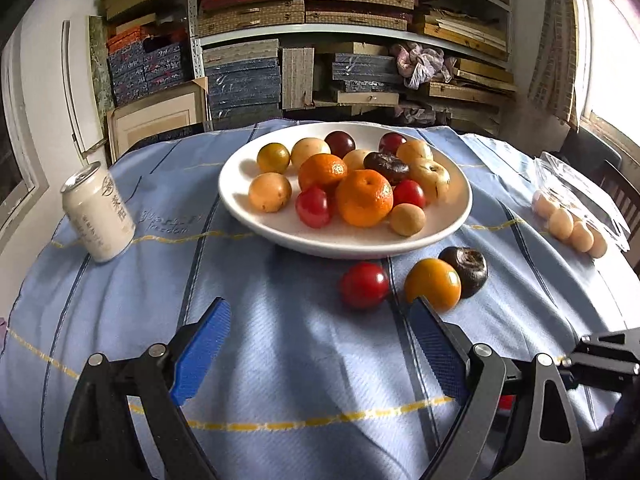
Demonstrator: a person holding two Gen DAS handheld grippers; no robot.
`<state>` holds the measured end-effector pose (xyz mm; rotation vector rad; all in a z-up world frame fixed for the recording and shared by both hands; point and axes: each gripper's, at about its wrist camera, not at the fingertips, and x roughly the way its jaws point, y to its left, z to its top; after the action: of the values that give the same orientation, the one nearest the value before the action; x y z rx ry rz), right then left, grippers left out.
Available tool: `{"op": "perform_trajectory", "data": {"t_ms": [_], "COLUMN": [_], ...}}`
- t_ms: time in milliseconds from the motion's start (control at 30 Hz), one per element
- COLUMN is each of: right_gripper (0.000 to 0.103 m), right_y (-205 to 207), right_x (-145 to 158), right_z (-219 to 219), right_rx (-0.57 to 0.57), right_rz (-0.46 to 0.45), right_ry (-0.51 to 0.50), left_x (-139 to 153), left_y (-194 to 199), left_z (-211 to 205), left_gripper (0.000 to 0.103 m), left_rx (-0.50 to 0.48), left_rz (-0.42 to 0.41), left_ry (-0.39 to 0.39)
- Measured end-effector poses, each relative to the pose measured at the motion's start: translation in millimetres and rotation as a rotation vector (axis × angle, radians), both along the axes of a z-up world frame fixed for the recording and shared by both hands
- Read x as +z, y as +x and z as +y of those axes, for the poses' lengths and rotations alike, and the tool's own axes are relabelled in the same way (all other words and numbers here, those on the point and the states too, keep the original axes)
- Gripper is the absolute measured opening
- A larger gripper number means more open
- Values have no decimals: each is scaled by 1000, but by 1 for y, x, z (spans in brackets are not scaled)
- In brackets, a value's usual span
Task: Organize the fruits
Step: 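Grasp a red tomato with the right tool, then grasp a red tomato with the left tool while the right tool holds its tomato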
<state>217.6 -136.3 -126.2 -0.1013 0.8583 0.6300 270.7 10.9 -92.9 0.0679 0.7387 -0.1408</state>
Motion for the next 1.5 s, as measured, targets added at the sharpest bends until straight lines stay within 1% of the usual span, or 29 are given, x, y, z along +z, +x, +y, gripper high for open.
{"op": "perform_trajectory", "data": {"t_ms": [100,233,333,433,533,567,600,633,667,733,800,867,900,967,1000,1067,1267,1300,1400,1500], "right_gripper": [28,28,34,37,37,37,37,37,37,37,37,36,36,36,36,37,35,35,35,35], "right_y": [0,0,0,0,0,-1,0,-1,-1,-1,-1,-1,-1,-1,-1,-1,-1,-1,-1,-1], "right_x": [0,0,0,0,0,0,0,0,0,0,0,0,0,0,0,0,0,0,0,0], "right_z": [0,0,1,4,4,4,4,4,3,4,4,3,4,4,4,4,4,3,3,2], "right_rx": [0,1,17,23,24,24,24,24,24,23,23,23,23,23,23,23,21,21,21,21], "right_rz": [0,2,5,0,2,1,1,0,0,0,-1,-2,-3,-3,-3,-3,-2,-1,1,2], "right_ry": [0,2,7,-2,1,0,-1,-2,-2,-2,-3,-5,-6,-6,-6,-6,-4,-2,2,2], "left_x": [-3,-6,-9,-11,-15,-16,-18,-19,-21,-22,-19,-19,-20,-20,-21,-22,-19,-17,-12,-7], "left_y": [9,22,28,33,36,38,39,40,41,42,42,43,44,46,47,49,48,45,34,27], "left_z": [-3,-7,-6,-6,-8,-10,-11,-13,-15,-16,-15,-13,-14,-13,-12,-10,-9,-8,-10,-14], "left_gripper": [92,92,91,90,80,72,61,57,49,48,48,47,41,34,32,31,31,31,31,31], "left_rx": [-2,-7,-6,-4,-21,-32,-39,-52,-60,-67,-60,-60,-69,-80,-82,-88,-87,-78,-64,-54], "left_rz": [19,45,63,80,101,111,118,128,135,138,117,115,123,135,140,145,135,113,61,12], "left_ry": [-10,3,-2,0,2,7,10,11,14,14,4,-6,-18,-37,-47,-64,-65,-58,7,48]}}
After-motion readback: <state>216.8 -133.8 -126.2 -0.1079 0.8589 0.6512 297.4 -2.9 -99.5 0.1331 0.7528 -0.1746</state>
